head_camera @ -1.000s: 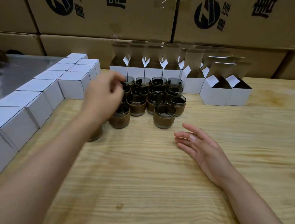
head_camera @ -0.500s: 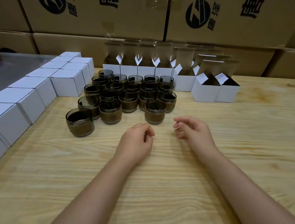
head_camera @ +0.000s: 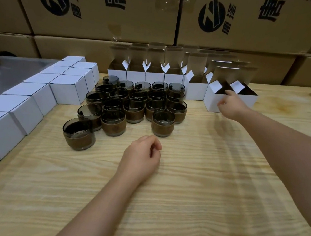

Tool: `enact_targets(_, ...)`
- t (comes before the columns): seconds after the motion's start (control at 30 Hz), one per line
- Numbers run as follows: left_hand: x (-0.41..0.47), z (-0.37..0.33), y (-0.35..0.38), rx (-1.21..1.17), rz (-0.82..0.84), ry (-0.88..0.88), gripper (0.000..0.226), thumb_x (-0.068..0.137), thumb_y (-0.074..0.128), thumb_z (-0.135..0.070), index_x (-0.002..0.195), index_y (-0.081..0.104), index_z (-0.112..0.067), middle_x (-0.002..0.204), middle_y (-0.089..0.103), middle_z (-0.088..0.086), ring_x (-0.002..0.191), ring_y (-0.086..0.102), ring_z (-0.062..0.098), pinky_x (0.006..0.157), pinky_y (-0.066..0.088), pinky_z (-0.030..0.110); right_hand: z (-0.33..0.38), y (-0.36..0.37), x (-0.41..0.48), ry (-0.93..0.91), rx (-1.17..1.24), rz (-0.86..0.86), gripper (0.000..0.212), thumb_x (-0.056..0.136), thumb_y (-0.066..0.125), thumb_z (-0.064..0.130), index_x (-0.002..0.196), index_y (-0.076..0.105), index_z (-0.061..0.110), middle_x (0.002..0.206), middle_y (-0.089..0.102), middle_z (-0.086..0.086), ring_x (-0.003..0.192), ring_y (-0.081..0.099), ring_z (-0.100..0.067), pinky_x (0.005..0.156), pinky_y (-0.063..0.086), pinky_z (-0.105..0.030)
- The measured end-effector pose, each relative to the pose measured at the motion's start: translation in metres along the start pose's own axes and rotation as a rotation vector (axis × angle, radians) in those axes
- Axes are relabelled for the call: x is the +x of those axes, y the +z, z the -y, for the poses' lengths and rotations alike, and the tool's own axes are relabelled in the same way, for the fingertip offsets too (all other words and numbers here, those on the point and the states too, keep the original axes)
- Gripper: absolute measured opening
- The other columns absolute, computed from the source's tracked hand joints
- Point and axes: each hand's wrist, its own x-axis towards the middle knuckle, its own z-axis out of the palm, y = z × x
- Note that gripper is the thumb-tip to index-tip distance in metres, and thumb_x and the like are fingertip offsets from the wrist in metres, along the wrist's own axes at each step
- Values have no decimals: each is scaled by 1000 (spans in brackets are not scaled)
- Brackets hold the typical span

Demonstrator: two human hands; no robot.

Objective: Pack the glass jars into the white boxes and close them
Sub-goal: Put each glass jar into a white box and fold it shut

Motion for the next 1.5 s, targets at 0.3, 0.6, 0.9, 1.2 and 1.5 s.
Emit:
enact_targets(0.3,1,2,1,-27,-4,-1,16,85,53,-13,86,62,-26,81,56,-14,66,47,1,62,37,18,11,-1,-20,-67,-52,-234,24,95,39,10,84,57,-2,105,49,-17,91,53,-35,68,37,-35)
enact_targets(0.6,-3,-3,-4,-186,11,-34,16,89,54,-28,104,58,-30,94,57,-15,85,53,0,72,43,21,25,24,-141,-251,66,-623,16,79,51,10,70,57,-1,80,57,-14,81,50,-33,58,27,-30)
enact_targets(0.9,-12,-4,-10,-495,-160,94,57,78,37,-64,125,42,-32,108,59,-13,101,57,1,84,47,31,122,55,-237,-563,204,-701,18,70,46,14,57,53,5,60,54,-10,58,49,-28,51,35,-31)
enact_targets(1.2,-9,-4,-12,-477,-247,65,71,71,43,-66,131,39,-30,112,57,-13,103,52,-7,82,42,14,124,58,-233,-603,408,-739,22,79,48,12,75,69,8,66,65,1,71,49,-22,68,38,-35)
enact_targets(1.5,-12,-5,-11,-474,-271,55,69,79,28,-65,132,42,-23,109,60,-8,101,58,9,80,51,37,105,54,-216,-579,478,-764,20,82,53,-7,92,69,-2,82,62,-12,76,56,-26,73,43,-25)
